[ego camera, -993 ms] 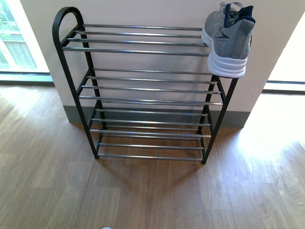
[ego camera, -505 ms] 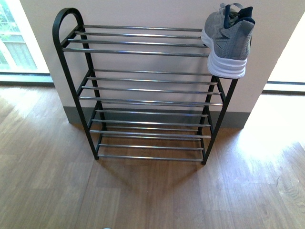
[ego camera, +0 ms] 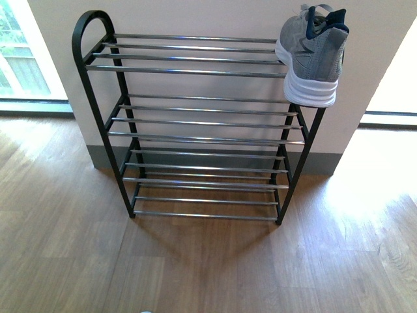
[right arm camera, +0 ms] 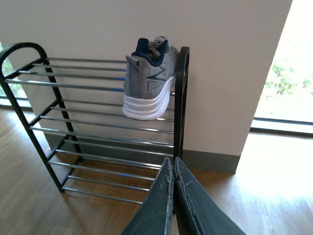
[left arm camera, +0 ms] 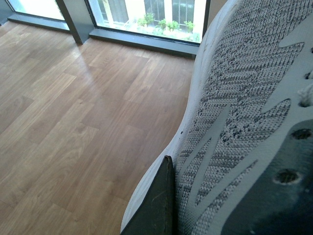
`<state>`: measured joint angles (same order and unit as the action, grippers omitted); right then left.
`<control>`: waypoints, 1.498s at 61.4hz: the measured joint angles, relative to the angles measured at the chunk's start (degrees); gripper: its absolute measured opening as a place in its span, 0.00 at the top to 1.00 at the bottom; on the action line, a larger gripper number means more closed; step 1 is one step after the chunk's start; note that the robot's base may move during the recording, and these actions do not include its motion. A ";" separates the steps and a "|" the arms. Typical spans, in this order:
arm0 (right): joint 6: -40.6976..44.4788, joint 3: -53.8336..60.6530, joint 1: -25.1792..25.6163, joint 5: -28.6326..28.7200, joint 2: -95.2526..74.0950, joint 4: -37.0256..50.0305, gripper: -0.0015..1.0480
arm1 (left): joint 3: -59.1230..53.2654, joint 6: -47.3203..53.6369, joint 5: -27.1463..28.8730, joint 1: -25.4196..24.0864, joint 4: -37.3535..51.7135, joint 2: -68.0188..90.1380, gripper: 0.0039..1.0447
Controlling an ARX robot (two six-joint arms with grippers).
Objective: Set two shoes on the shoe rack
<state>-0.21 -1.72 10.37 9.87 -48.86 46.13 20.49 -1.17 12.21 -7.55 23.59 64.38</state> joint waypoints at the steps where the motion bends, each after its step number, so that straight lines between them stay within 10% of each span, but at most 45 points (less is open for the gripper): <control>1: 0.00 0.15 -0.35 -0.39 1.01 -0.83 0.99 | 0.00 0.00 0.00 0.00 0.00 0.00 0.99; 21: 0.04 0.61 -9.92 -9.46 19.30 -16.98 0.99 | 0.00 0.00 0.00 0.00 0.00 0.00 0.99; 92: 0.02 0.61 -10.25 -9.90 48.33 -45.86 0.99 | 0.00 0.00 0.02 0.00 0.00 0.00 0.99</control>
<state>-0.19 -1.10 0.12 -0.03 -0.54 0.27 20.49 -1.17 12.23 -7.55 23.59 64.38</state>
